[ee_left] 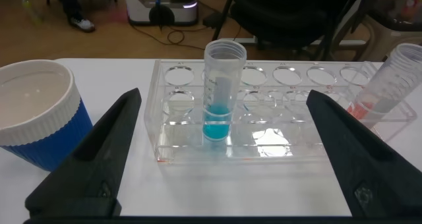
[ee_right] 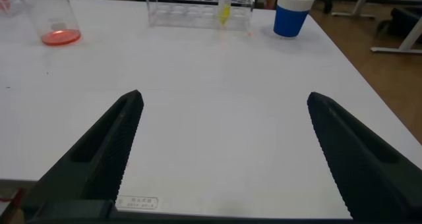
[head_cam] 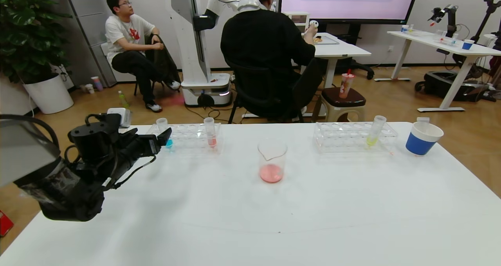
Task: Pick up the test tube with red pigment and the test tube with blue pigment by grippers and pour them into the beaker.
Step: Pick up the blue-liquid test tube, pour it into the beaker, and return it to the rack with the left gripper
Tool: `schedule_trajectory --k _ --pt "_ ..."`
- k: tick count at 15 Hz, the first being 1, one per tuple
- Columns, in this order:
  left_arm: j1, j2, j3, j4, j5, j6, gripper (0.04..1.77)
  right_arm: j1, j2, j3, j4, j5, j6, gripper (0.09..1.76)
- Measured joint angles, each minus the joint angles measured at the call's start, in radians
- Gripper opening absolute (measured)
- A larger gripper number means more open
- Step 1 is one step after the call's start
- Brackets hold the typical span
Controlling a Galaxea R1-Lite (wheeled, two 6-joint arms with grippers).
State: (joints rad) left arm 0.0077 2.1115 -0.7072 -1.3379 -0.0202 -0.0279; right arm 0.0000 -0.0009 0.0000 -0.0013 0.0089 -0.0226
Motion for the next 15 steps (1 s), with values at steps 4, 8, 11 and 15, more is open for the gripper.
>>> schedule_trajectory --k 4,8,11,15 --pt "0.002 0.098 -0.152 0.013 0.0 0.04 1.75 0.0 0.0 0.0 0.0 0.0 0.0 1.74" --pt "-0.003 0.159 -0.243 0.037 0.001 0.049 1.75 0.0 0.0 0.0 0.0 0.0 0.0 1.74" --pt "0.001 0.177 -0.259 0.034 0.002 0.05 1.75 0.0 0.0 0.0 0.0 0.0 0.0 1.74" --pt "0.0 0.188 -0.264 0.03 0.02 0.051 1.75 0.0 0.0 0.0 0.0 0.0 0.0 1.74"
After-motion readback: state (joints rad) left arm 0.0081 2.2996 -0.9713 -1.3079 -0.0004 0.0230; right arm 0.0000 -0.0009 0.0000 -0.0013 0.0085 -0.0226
